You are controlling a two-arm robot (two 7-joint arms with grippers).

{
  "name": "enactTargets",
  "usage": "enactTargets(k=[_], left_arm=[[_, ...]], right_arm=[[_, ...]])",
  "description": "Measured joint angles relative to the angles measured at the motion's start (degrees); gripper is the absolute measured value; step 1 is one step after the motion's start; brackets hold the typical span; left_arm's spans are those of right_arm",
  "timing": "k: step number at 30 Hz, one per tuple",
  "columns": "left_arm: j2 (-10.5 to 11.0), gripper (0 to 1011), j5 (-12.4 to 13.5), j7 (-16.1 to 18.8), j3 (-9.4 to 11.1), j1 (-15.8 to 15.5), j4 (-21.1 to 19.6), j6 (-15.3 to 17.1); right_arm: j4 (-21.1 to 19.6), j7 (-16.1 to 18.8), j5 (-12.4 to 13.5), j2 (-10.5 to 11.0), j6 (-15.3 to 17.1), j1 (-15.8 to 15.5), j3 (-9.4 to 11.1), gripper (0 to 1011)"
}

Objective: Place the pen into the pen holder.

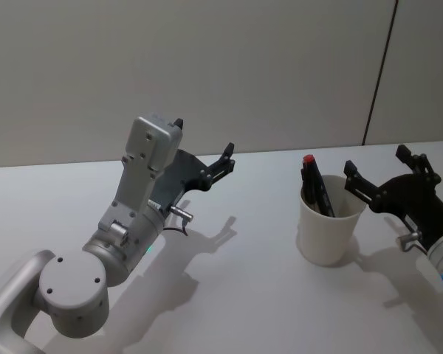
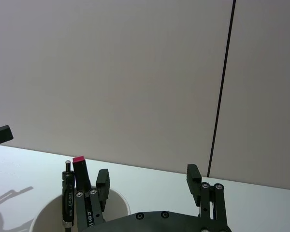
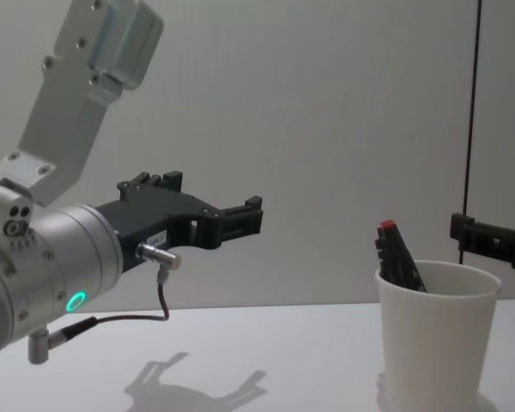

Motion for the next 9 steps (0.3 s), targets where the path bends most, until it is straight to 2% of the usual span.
enactTargets(k=[9], left_arm=[[0.0,1001,0.0,0.0,0.0,0.0,0.0,0.0]], right_arm=[[0.0,0.0,0.0,0.0,0.0,0.0,0.0,1001]])
